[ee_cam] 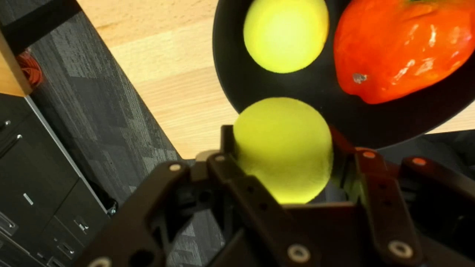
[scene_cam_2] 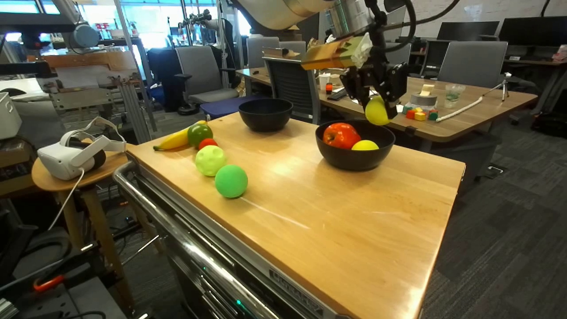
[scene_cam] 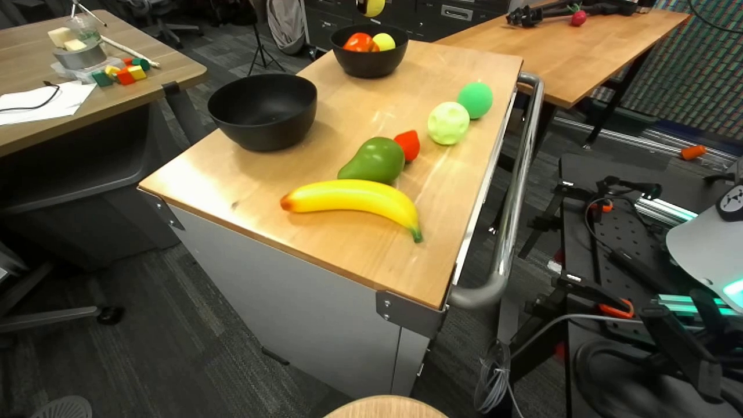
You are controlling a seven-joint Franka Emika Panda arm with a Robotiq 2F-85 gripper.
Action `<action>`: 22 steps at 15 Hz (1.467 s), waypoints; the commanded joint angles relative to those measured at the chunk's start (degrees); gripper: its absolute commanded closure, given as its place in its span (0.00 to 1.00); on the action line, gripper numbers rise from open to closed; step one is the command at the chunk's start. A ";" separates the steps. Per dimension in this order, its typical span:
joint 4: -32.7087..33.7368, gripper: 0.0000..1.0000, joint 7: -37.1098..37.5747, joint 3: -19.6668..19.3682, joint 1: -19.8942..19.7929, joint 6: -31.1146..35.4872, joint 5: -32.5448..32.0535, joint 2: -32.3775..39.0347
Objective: Pick up the fruit toys from the top of the cabinet and put them in the two black bowls.
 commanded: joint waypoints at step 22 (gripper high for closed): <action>-10.68 0.00 -10.80 7.57 0.86 -34.57 22.85 -23.13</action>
